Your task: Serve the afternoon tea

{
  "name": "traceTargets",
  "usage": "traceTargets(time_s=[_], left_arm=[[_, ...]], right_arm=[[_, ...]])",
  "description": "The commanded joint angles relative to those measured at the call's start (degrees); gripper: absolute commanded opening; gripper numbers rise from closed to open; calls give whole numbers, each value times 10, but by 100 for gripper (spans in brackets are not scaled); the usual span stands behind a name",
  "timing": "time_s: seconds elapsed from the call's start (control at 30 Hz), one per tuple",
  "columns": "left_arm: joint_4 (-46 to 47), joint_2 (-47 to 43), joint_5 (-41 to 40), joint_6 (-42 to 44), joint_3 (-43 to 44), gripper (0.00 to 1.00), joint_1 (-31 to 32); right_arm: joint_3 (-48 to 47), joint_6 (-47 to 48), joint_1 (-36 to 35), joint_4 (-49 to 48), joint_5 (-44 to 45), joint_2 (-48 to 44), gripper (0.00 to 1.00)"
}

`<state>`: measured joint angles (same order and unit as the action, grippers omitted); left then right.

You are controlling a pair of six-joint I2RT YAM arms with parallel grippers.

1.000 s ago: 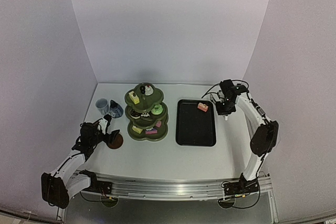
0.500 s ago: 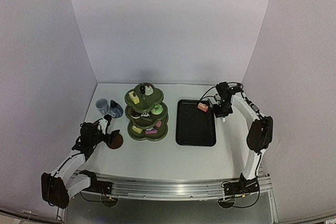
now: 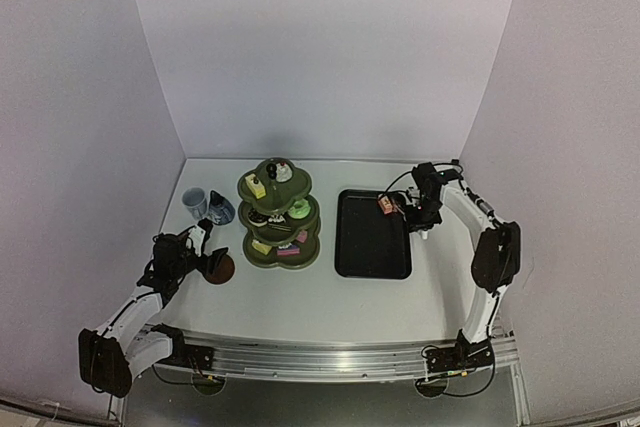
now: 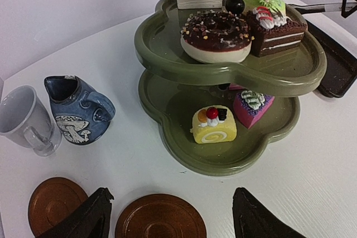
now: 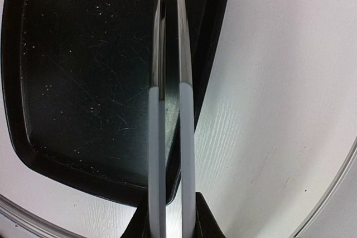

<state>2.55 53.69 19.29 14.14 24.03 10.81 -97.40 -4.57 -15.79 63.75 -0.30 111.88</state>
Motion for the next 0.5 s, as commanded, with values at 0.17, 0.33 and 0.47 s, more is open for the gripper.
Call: traceTargets(time_s=[0.17, 0.33, 0.47], left_arm=[[21, 7, 7, 11, -2, 74, -3], [20, 4, 5, 11, -5, 75, -3], [21, 2, 4, 11, -8, 75, -3]], right_arm=[[14, -69, -3, -7, 54, -74, 12], [42, -111, -9, -3, 48, -97, 17], [79, -115, -28, -1, 17, -115, 17]])
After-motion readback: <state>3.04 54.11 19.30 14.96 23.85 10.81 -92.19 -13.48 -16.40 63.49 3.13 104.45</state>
